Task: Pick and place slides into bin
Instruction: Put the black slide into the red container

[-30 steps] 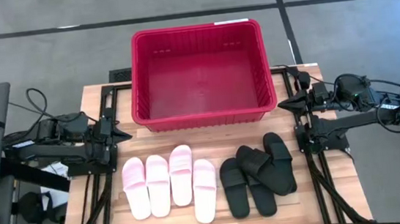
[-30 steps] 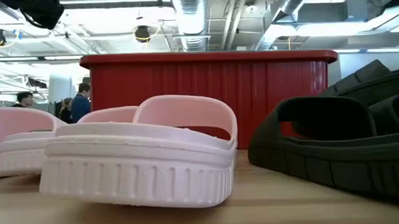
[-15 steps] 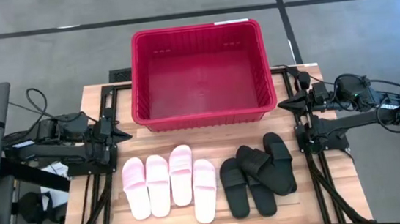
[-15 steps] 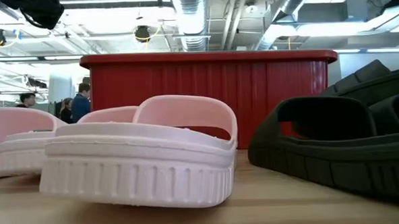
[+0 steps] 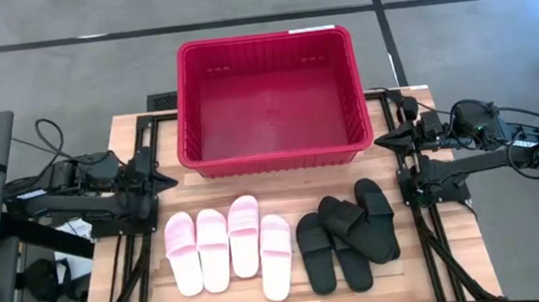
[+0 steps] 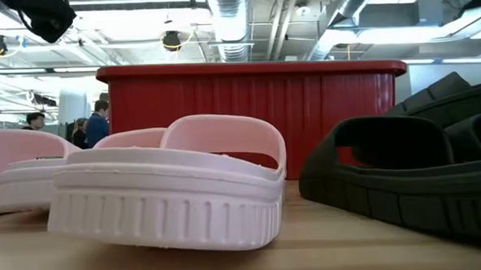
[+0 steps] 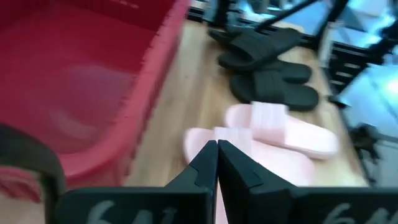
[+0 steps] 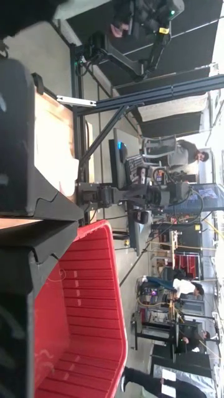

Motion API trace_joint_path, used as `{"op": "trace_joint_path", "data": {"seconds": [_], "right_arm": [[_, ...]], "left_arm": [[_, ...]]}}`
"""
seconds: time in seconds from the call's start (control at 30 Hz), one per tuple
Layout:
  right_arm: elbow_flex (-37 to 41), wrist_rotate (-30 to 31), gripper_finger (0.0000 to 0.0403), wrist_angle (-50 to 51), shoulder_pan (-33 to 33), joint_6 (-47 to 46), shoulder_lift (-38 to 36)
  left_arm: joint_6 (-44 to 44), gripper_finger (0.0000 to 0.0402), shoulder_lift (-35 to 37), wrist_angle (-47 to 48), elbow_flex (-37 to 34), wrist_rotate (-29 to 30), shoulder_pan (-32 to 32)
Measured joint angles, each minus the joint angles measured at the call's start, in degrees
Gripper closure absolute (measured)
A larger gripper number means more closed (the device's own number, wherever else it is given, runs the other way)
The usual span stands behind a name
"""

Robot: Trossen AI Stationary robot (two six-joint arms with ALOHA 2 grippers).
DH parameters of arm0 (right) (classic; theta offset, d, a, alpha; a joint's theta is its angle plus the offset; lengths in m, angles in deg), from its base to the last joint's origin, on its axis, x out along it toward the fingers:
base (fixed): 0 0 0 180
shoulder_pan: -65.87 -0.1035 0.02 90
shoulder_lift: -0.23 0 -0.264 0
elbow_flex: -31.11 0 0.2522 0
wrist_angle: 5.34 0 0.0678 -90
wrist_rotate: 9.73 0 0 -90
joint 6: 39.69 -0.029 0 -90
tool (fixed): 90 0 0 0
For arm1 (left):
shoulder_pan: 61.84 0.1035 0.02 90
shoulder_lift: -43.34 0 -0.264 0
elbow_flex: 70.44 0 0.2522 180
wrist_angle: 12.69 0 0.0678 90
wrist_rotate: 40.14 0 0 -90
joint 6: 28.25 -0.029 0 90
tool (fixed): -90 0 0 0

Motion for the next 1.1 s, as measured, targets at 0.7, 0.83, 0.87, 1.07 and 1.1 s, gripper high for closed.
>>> {"op": "trace_joint_path", "data": {"seconds": [0.7,0.83,0.87,1.07,1.1], "right_arm": [[0.0,0.0,0.0403,-9.9,0.0,-16.0,0.6],[0.0,-0.1,0.0403,-11.8,-0.3,-18.9,0.8],[0.0,0.2,0.0403,-12.3,-0.4,-19.7,0.7],[0.2,7.6,0.0403,-12.4,0.6,-18.6,2.2],[0.1,7.7,0.0403,-12.8,0.6,-18.4,2.8]], "left_arm": [[6.8,0.0401,-1.0,-10.0,0.0,10.0,0.0],[7.8,0.0401,-1.0,-10.0,0.0,8.5,0.0],[7.9,0.0401,-1.0,-10.0,0.0,6.9,0.0],[5.7,0.0401,-1.0,-10.2,0.0,-0.1,0.0],[4.5,0.0401,-1.0,-10.4,0.0,-0.5,0.0]]}}
